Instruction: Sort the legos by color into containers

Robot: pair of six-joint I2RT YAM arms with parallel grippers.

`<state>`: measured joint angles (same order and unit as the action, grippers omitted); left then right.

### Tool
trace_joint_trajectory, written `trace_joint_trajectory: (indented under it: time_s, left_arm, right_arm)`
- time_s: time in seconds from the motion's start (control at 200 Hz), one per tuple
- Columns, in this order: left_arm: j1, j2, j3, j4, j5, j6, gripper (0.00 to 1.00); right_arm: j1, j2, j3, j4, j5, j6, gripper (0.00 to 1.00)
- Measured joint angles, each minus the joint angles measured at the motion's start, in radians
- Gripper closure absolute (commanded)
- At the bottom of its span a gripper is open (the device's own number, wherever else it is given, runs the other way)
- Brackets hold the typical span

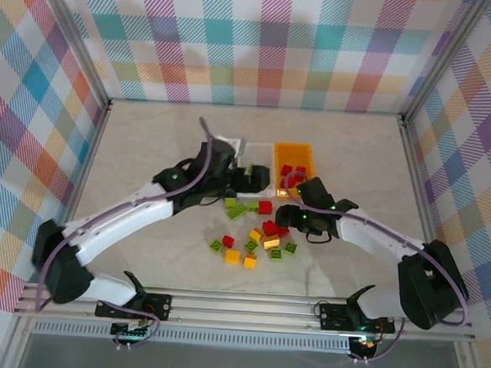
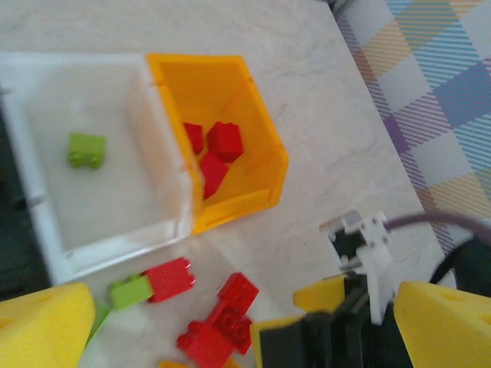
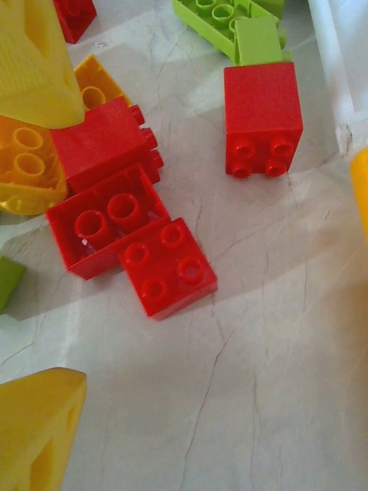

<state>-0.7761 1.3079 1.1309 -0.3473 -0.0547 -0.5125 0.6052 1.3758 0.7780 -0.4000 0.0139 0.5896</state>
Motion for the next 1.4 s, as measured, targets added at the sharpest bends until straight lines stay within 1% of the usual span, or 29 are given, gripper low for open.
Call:
trace_joint_trajectory:
  time_s: [0.09, 0.18, 0.305, 0.405, 0.5, 0.61, 0.735, 0.84, 0.935, 1.075, 1.19, 1.3, 1.4]
  left_arm:
    - [0.0, -0.123, -0.141, -0.023, -0.043, -0.018, 0.0]
    - [0.0, -0.225, -0.245, -0.06, -0.08, -0.037, 0.0]
    - [0.0, -0.351, -0.349, -0.11, -0.129, -0.071, 0.0]
    - [0.0, -0.425, -0.401, -0.135, -0.158, -0.095, 0.0]
    - [0.0, -0.468, -0.428, -0.158, -0.177, -0.106, 0.0]
    - [0.0, -0.483, -0.437, -0.173, -0.191, -0.114, 0.0]
    - [0.0, -0.484, -0.442, -0.178, -0.202, -0.12, 0.0]
    - [0.0, -0.489, -0.447, -0.178, -0.208, -0.12, 0.0]
    - [0.0, -0.494, -0.454, -0.178, -0.214, -0.121, 0.0]
    - [0.0, -0.498, -0.46, -0.177, -0.219, -0.121, 0.0]
    - [0.0, -0.501, -0.467, -0.177, -0.22, -0.121, 0.0]
    - [0.0, -0.505, -0.468, -0.177, -0.221, -0.121, 0.0]
    - [0.0, -0.507, -0.468, -0.178, -0.227, -0.121, 0.0]
  right_arm:
    - [0.032, 0.051, 0.048, 0.014, 0.012, -0.003, 0.21]
    - [0.066, 0.104, 0.109, 0.023, 0.025, -0.006, 0.22]
    - [0.091, 0.19, 0.188, 0.045, 0.045, -0.007, 0.23]
    - [0.097, 0.259, 0.231, 0.056, 0.065, -0.003, 0.25]
    - [0.097, 0.313, 0.25, 0.061, 0.089, 0.003, 0.29]
    - [0.097, 0.357, 0.264, 0.058, 0.12, 0.02, 0.35]
    - [0.097, 0.364, 0.288, 0.041, 0.161, 0.043, 0.41]
    - [0.095, 0.361, 0.289, 0.017, 0.2, 0.072, 0.43]
    - [0.094, 0.335, 0.262, 0.01, 0.231, 0.092, 0.42]
    - [0.085, 0.265, 0.199, 0.002, 0.235, 0.083, 0.33]
    - [0.079, 0.243, 0.2, 0.02, 0.211, 0.056, 0.27]
    - [0.08, 0.261, 0.228, 0.026, 0.187, 0.037, 0.26]
    - [0.08, 0.318, 0.274, 0.027, 0.183, 0.027, 0.28]
